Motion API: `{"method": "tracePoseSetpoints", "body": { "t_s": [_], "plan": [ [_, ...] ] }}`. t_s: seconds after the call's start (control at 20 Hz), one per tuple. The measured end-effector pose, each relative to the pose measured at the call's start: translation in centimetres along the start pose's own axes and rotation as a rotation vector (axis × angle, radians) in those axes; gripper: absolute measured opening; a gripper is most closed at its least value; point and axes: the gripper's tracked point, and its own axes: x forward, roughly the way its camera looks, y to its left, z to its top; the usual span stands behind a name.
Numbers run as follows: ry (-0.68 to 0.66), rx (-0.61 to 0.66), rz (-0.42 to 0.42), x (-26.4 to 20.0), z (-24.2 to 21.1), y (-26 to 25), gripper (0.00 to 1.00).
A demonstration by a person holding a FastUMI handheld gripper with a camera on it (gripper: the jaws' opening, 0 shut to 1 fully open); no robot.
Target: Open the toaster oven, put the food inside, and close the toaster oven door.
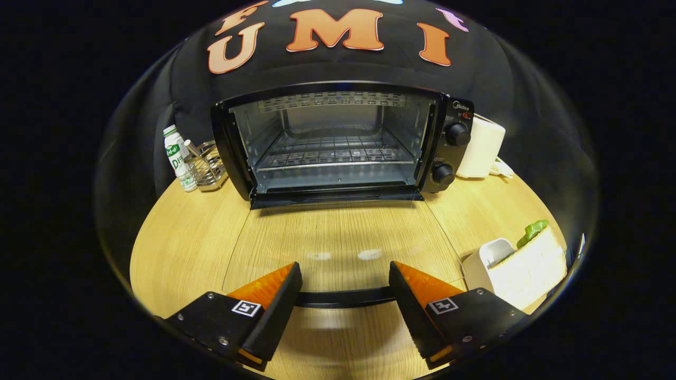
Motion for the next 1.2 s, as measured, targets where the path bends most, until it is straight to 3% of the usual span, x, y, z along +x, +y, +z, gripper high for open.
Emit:
{"method": "tracePoseSetpoints", "body": {
  "t_s": [0.4, 0.6, 1.2],
  "plan": [
    [-0.035, 0.025, 0.056, -1.5, 1.2, -0.1, 0.98],
    [-0.050, 0.079, 0.087, -3.2, 3.0, -2.6, 0.99],
    [0.037, 0.026, 0.158, -9.9, 8.3, -17.3, 0.98]
  ]
}}
